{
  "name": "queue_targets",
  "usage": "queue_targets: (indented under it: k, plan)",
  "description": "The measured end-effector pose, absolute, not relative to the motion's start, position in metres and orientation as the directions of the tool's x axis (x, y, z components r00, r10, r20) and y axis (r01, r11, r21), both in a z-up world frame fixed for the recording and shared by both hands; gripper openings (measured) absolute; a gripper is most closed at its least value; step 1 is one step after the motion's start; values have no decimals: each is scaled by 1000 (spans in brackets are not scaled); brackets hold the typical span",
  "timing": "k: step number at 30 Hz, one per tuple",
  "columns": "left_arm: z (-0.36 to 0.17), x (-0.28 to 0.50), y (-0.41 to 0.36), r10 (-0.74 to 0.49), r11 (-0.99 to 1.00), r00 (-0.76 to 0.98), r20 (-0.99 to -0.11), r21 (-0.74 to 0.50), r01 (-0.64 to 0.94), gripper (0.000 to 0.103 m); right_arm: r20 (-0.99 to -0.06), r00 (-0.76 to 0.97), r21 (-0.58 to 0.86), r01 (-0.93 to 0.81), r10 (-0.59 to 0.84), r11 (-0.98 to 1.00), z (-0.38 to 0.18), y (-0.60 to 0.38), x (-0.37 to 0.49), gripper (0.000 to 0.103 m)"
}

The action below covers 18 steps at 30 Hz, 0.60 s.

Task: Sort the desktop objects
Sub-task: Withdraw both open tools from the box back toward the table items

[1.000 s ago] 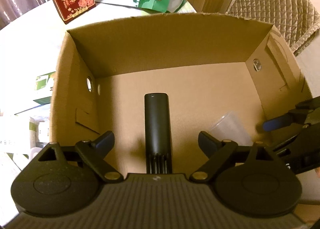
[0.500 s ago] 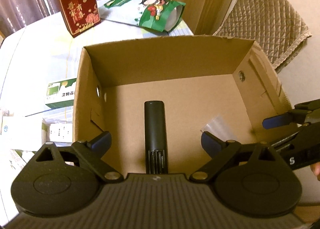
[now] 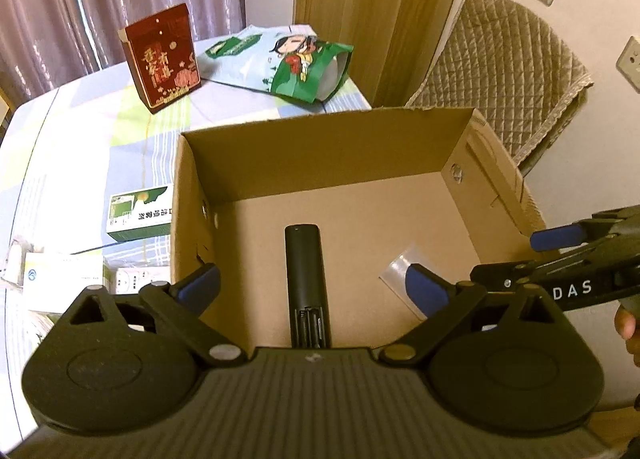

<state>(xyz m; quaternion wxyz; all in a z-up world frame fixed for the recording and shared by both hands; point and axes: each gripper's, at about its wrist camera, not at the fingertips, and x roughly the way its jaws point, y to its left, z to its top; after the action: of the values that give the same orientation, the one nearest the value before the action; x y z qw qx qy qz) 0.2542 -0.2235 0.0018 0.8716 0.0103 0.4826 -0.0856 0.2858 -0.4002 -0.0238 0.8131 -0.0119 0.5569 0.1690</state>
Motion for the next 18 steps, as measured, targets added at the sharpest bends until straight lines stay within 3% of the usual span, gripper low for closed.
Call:
queue_targets:
  k: [18]
  plan:
    - [21,221,-192,-174,979,562,-809,-80,189,99,-875,409,211,-161,260,964,-10,-397,252,90]
